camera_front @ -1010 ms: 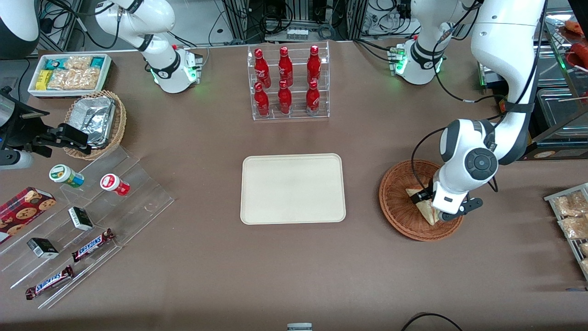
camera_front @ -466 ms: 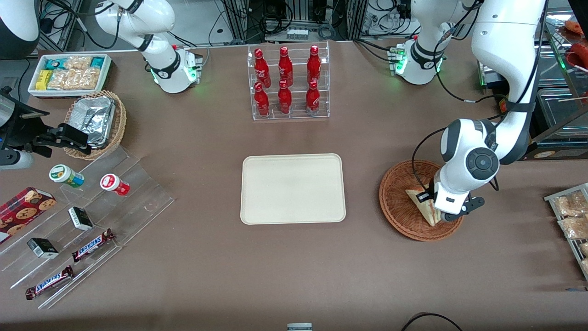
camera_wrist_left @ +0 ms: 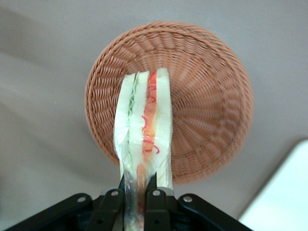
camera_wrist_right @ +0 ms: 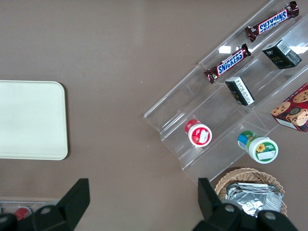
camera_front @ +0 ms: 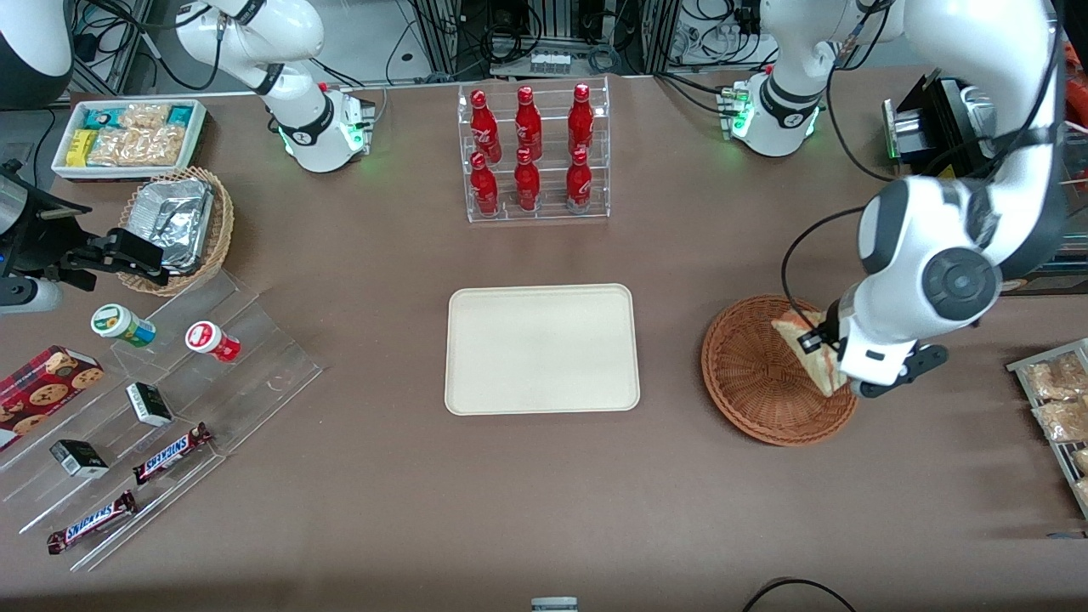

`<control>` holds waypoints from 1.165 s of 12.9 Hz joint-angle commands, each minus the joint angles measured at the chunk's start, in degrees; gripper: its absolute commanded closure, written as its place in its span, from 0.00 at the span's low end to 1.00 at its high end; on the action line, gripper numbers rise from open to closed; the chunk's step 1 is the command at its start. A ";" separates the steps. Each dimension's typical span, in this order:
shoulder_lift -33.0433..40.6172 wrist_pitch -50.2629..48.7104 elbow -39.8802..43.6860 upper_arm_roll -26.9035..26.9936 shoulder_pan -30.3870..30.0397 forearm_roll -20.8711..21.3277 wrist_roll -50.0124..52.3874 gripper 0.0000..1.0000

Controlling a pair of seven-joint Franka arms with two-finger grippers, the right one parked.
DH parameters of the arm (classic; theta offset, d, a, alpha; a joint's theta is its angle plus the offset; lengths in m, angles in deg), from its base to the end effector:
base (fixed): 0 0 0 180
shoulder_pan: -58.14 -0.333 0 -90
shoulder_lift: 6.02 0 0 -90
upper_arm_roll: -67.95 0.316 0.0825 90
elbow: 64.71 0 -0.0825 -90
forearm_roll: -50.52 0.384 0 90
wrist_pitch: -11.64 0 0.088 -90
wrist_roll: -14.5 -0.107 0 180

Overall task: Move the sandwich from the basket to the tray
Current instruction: 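Lift the sandwich and carry it with the left gripper over the tray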

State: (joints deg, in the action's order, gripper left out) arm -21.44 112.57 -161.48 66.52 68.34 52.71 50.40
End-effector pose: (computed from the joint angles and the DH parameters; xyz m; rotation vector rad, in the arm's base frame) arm 0.6040 -0.1197 0.4250 -2.9602 -0.6200 0.2544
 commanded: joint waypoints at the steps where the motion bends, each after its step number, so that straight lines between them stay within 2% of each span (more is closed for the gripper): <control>1: -1.97 -3.36 5.71 -4.79 0.52 -0.25 1.63 1.00; 5: -7.15 -2.84 10.89 -11.84 2.71 -0.34 4.87 1.00; 9: -18.57 1.45 18.98 -12.11 12.37 0.36 9.79 1.00; 13: -24.65 11.57 19.69 -11.93 18.00 0.62 10.68 1.00; 15: -26.93 13.06 20.57 -11.75 20.38 3.68 11.73 1.00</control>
State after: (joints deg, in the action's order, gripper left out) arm -46.28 125.26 -144.05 54.10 86.69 53.75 60.36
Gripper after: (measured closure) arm 0.855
